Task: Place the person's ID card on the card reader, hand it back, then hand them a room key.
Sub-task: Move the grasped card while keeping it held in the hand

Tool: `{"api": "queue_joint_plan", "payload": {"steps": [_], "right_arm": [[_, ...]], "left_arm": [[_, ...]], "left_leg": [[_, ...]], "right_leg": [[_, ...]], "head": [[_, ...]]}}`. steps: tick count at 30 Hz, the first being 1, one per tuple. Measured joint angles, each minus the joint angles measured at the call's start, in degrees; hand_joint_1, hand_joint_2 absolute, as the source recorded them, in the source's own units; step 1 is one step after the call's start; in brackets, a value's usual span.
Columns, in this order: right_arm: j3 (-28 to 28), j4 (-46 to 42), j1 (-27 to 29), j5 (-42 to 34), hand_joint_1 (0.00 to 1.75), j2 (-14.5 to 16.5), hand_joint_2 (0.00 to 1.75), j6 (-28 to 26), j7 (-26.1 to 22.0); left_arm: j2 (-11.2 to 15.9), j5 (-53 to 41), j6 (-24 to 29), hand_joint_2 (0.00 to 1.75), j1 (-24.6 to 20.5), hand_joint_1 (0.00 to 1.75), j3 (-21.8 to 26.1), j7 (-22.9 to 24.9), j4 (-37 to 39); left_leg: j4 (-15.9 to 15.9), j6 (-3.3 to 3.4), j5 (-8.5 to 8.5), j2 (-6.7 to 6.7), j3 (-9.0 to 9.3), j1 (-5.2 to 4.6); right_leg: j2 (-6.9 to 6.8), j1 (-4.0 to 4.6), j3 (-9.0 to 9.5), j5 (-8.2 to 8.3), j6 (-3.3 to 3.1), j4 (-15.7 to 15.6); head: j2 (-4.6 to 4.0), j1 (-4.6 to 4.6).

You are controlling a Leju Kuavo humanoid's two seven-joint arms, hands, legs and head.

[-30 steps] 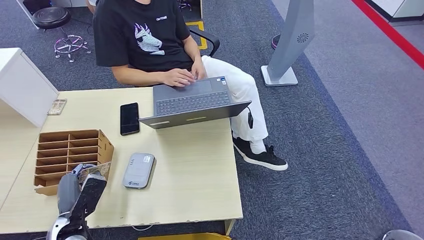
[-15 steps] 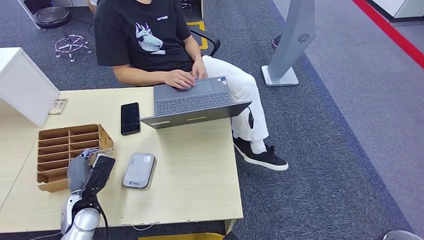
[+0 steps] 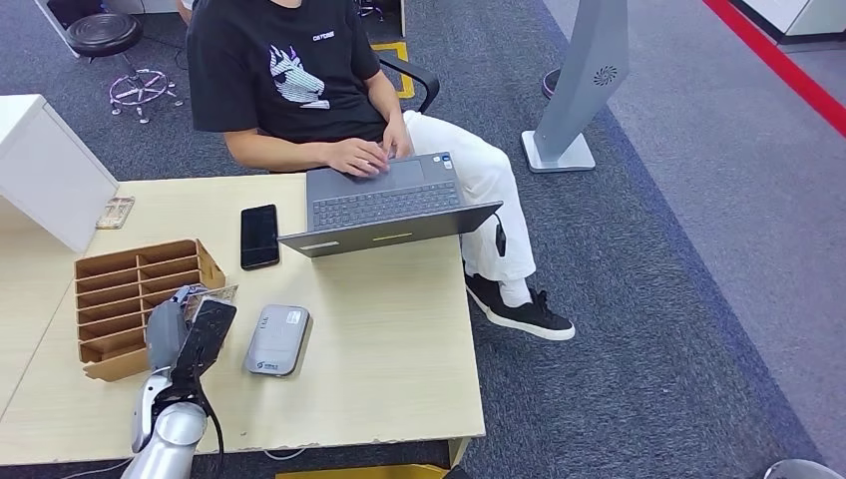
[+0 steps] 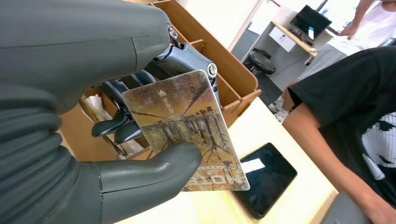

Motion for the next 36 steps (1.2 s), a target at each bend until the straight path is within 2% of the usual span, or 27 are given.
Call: {"api": "queue_joint_plan", "payload": {"steps": [12,18,25,32,36], "right_arm": [[1.1,0.4,-0.2,-0.2,0.0,0.0,1.75,0.0,0.0],[1.3,0.4,-0.2,-1.0,0.0,0.0,1.75,0.0,-0.2],[1.8,0.4,-0.2,-2.4,0.0,0.0,1.75,0.0,-0.3],[2.3,0.4,-0.2,-3.3,0.0,0.0,1.75,0.0,-0.6],[2.4,0.4,-0.2,-3.8,0.0,0.0,1.75,0.0,-0.6]], "left_arm": [[-0.6,-0.4,-2.3,1.75,0.1,1.75,-0.7,-1.2,-2.0],[-0.8,-0.4,-7.3,1.75,1.2,1.75,-4.8,-2.0,-8.1],[-1.2,1.6,-11.7,1.75,1.4,1.75,-11.9,-2.3,-15.7],[-1.2,3.0,-13.2,1.75,1.7,1.75,-15.7,-2.3,-18.8],[-1.2,1.9,-15.4,1.75,1.7,1.75,-17.3,0.4,-19.1]], "left_leg": [[0.0,0.01,-0.01,-0.01,-0.01,0.0],[0.0,0.01,-0.01,-0.01,-0.02,0.0],[0.0,0.03,-0.03,-0.01,-0.04,-0.01],[0.0,0.03,-0.03,-0.01,-0.03,-0.01],[0.0,0.02,-0.03,-0.01,-0.03,0.0]], "right_leg": [[-0.01,0.0,0.0,0.0,0.0,0.0],[-0.01,0.0,-0.01,0.0,0.0,0.0],[-0.02,-0.01,0.0,0.0,0.01,0.0],[-0.01,-0.01,-0.01,-0.01,0.01,0.0],[-0.01,0.0,-0.01,-0.01,0.01,0.0]], "head": [[0.0,0.0],[0.0,0.0],[0.0,0.01],[-0.01,-0.01],[-0.01,0.0]]}}
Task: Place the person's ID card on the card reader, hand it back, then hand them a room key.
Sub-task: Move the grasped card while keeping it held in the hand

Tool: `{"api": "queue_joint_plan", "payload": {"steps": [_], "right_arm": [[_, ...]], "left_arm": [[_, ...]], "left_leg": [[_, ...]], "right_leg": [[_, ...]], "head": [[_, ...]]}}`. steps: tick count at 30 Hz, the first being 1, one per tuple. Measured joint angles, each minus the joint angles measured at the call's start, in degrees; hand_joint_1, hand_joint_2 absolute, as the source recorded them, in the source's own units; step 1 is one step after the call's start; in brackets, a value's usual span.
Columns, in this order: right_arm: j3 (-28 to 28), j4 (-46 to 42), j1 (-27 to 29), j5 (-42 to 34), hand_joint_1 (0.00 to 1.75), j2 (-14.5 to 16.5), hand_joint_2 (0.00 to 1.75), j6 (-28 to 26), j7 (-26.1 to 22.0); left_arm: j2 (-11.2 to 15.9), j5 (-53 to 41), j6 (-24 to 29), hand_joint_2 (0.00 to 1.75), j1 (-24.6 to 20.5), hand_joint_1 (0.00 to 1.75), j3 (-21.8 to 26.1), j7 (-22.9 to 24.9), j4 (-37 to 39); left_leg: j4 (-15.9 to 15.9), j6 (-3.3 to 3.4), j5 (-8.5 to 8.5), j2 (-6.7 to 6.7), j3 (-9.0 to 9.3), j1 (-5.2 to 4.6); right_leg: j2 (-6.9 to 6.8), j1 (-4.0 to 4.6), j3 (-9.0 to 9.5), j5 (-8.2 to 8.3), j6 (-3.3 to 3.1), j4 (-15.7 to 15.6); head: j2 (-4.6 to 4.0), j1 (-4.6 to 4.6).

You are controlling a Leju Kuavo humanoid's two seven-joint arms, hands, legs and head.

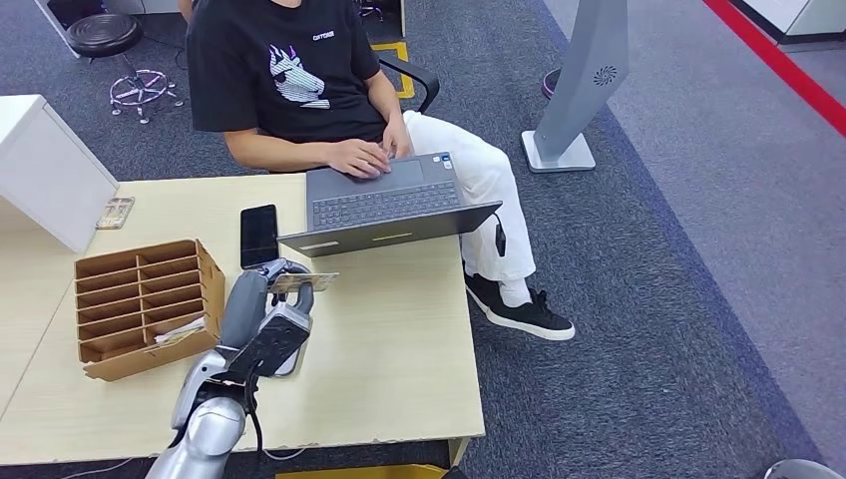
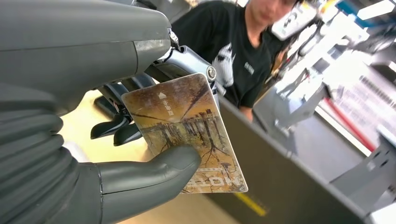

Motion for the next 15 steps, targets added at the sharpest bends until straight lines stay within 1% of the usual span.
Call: {"api": "queue_joint_plan", "payload": {"steps": [4,10,15], "right_arm": [[0.2,-0.1,0.0,-0.5,0.0,0.0,1.75,0.0,0.1],[0.8,-0.3,-0.2,-1.4,0.0,0.0,1.75,0.0,0.6],[1.4,-0.5,-0.2,-1.9,0.0,0.0,1.75,0.0,0.5]], "left_arm": [[0.0,-2.7,-0.6,1.75,-0.2,1.75,-1.1,2.7,2.3],[-0.2,-7.9,1.3,1.75,-0.6,1.75,-1.3,5.2,11.7],[-0.3,-10.3,3.0,1.75,-1.0,1.75,-1.3,6.6,16.8]], "left_leg": [[0.0,0.0,0.0,0.01,0.0,0.0],[0.0,0.0,0.0,0.01,0.01,0.0],[0.0,0.0,0.0,0.01,0.0,0.0]], "right_leg": [[0.01,0.0,0.0,0.0,0.0,0.0],[0.02,0.0,0.0,0.0,0.0,0.0],[0.01,0.0,0.0,0.0,0.0,0.0]], "head": [[0.01,0.0],[0.01,0.0],[0.01,-0.01]]}}
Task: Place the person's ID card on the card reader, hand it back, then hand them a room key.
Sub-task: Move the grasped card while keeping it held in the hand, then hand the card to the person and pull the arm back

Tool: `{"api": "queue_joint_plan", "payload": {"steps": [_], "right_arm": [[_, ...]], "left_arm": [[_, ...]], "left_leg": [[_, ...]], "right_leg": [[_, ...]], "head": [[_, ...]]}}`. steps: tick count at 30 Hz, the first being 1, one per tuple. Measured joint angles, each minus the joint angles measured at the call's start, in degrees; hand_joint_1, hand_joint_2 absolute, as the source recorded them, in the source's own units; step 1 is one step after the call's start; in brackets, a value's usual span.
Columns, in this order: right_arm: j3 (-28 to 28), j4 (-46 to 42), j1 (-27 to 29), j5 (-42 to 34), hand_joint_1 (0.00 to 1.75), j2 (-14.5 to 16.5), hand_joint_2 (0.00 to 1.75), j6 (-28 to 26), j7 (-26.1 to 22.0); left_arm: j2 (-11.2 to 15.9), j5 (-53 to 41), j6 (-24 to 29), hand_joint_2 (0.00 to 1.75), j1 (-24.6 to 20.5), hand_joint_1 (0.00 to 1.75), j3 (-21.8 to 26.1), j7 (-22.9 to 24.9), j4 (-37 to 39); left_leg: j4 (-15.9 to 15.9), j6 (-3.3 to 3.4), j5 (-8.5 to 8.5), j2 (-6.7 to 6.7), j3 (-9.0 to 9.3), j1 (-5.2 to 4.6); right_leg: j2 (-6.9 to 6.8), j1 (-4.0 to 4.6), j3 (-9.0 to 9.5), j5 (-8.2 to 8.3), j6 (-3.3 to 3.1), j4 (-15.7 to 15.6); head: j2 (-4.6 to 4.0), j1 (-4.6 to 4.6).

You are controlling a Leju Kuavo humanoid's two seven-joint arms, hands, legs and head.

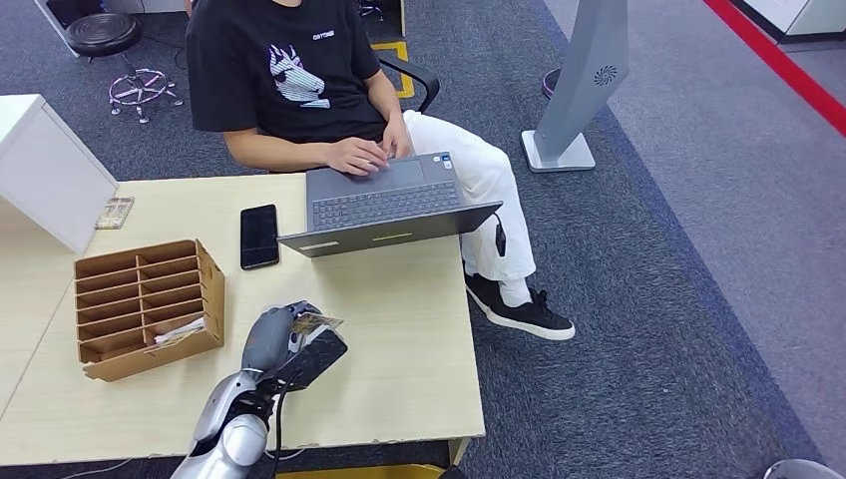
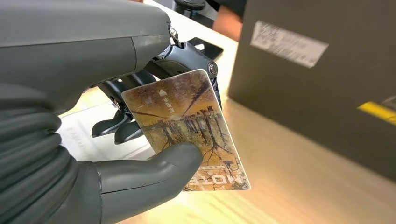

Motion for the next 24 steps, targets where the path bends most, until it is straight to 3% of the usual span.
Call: {"api": "queue_joint_plan", "payload": {"steps": [7,11,19,24], "right_arm": [[0.3,-0.3,-0.1,-0.9,0.0,0.0,1.75,0.0,0.0],[0.4,-0.3,0.0,-1.4,0.0,0.0,1.75,0.0,0.1],[1.0,-1.2,1.0,-1.8,0.0,-0.5,1.75,0.0,0.9],[1.0,-1.3,1.1,-1.8,0.0,-0.6,1.75,0.0,0.9]], "left_arm": [[-0.2,-3.7,3.8,1.75,-0.9,1.75,0.1,1.5,6.6],[1.1,-7.6,5.3,1.75,-1.3,1.75,0.3,2.9,7.4],[5.5,-12.6,6.4,1.75,-2.3,1.75,2.5,4.0,0.5],[5.8,-12.8,6.3,1.75,-2.4,1.75,2.7,4.1,-0.2]], "left_leg": [[0.0,0.0,0.0,0.0,-0.01,0.0],[0.0,-0.01,0.01,0.0,0.0,0.01],[0.0,-0.02,0.02,-0.01,0.0,0.04],[0.0,-0.02,0.02,-0.01,-0.01,0.04]], "right_leg": [[0.0,0.0,0.0,0.0,0.0,0.0],[0.0,0.0,0.0,0.0,0.0,0.0],[-0.01,0.05,-0.02,0.0,-0.01,0.0],[-0.01,0.05,-0.02,0.0,-0.01,0.0]], "head": [[0.0,0.01],[0.0,0.01],[-0.01,0.02],[-0.02,0.02]]}}
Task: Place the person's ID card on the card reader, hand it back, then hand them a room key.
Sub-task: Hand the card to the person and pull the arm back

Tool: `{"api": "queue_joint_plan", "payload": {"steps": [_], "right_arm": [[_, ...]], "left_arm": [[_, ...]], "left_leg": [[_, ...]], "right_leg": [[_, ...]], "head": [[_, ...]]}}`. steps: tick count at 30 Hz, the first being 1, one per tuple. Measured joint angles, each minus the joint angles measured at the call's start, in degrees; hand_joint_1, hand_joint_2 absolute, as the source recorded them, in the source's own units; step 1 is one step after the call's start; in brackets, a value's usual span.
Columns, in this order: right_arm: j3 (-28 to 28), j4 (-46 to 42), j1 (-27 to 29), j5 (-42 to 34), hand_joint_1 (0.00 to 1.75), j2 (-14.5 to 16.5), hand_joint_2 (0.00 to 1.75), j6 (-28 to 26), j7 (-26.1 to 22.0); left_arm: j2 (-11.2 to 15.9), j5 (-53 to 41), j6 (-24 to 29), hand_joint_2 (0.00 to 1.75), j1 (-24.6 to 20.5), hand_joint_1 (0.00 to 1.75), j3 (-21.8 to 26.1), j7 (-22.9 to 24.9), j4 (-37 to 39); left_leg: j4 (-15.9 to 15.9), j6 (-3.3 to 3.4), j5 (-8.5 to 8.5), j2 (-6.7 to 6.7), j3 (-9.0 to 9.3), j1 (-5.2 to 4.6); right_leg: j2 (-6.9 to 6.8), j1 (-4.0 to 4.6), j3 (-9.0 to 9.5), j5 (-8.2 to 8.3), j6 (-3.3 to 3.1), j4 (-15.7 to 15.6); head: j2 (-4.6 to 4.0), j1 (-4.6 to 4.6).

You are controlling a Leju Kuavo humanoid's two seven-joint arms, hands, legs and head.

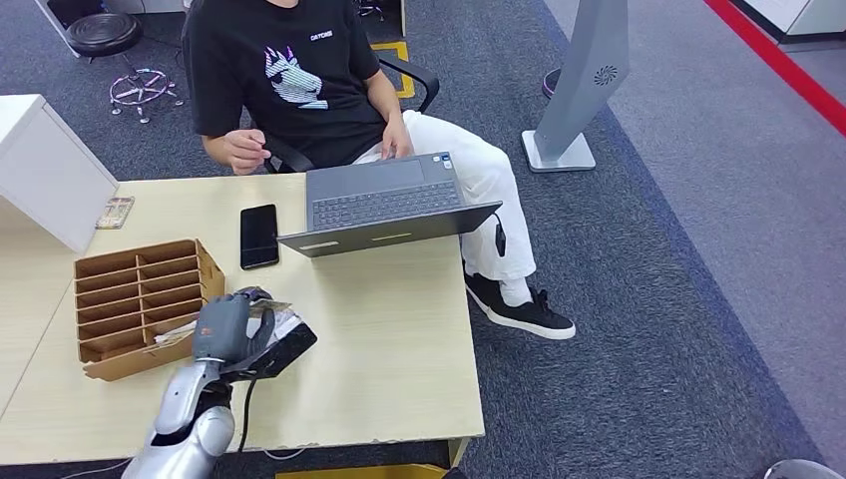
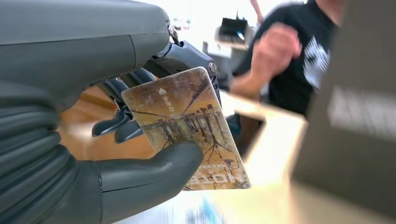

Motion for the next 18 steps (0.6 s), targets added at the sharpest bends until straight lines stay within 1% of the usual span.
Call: {"api": "queue_joint_plan", "payload": {"steps": [3,5,8,10,13,15,18], "right_arm": [[0.1,-0.2,0.2,0.0,0.0,-0.1,1.75,0.0,0.0],[0.1,-0.7,0.5,-0.3,0.0,-0.3,1.75,0.0,0.2],[0.1,-2.5,1.7,-1.0,0.0,-0.8,1.75,0.0,0.8],[0.1,-3.7,2.4,-0.8,0.0,-1.1,1.75,0.0,1.4],[0.1,-4.8,2.9,-0.5,0.0,-1.3,1.75,0.0,2.3],[0.1,-5.3,3.2,-0.1,0.0,-1.5,1.75,0.0,2.9],[0.1,-5.8,3.6,0.7,0.0,-1.7,1.75,0.0,3.4]], "left_arm": [[0.7,-0.4,-0.2,1.75,-0.3,1.75,0.3,0.2,-1.4],[1.9,-1.7,-0.4,1.75,-0.3,1.75,0.5,0.4,-4.5],[4.3,-3.2,-2.1,1.75,1.7,1.75,0.7,1.1,-12.3],[4.9,-2.8,-3.2,1.75,3.3,1.75,0.7,1.5,-14.7],[5.2,-2.4,-3.2,1.75,4.4,1.75,1.0,2.5,-14.8],[5.7,-2.4,-2.5,1.75,4.2,1.75,1.9,3.6,-14.8],[7.8,-3.7,-2.1,1.75,1.3,1.75,4.9,6.0,-14.6]], "left_leg": [[0.0,0.0,0.0,0.0,0.0,0.0],[0.0,0.0,0.0,0.0,0.0,0.0],[0.0,0.02,-0.01,0.0,-0.01,-0.02],[0.0,0.03,-0.02,-0.01,-0.02,-0.02],[0.0,0.03,-0.02,0.0,-0.02,-0.02],[0.0,0.02,-0.02,0.0,-0.01,-0.02],[0.0,-0.07,0.05,-0.01,-0.06,0.03]], "right_leg": [[0.0,0.0,0.0,0.0,0.0,0.0],[0.0,-0.01,0.01,0.0,0.0,0.0],[0.0,-0.04,0.01,-0.01,0.02,0.0],[0.0,-0.04,0.0,-0.03,0.03,0.0],[0.0,-0.04,0.0,-0.03,0.03,0.0],[0.0,-0.02,-0.01,-0.03,0.03,0.0],[0.0,0.03,-0.07,0.02,-0.03,0.0]], "head": [[0.02,-0.02],[0.02,-0.01],[0.02,-0.01],[0.02,-0.01],[0.02,-0.01],[0.02,-0.01],[0.02,-0.01]]}}
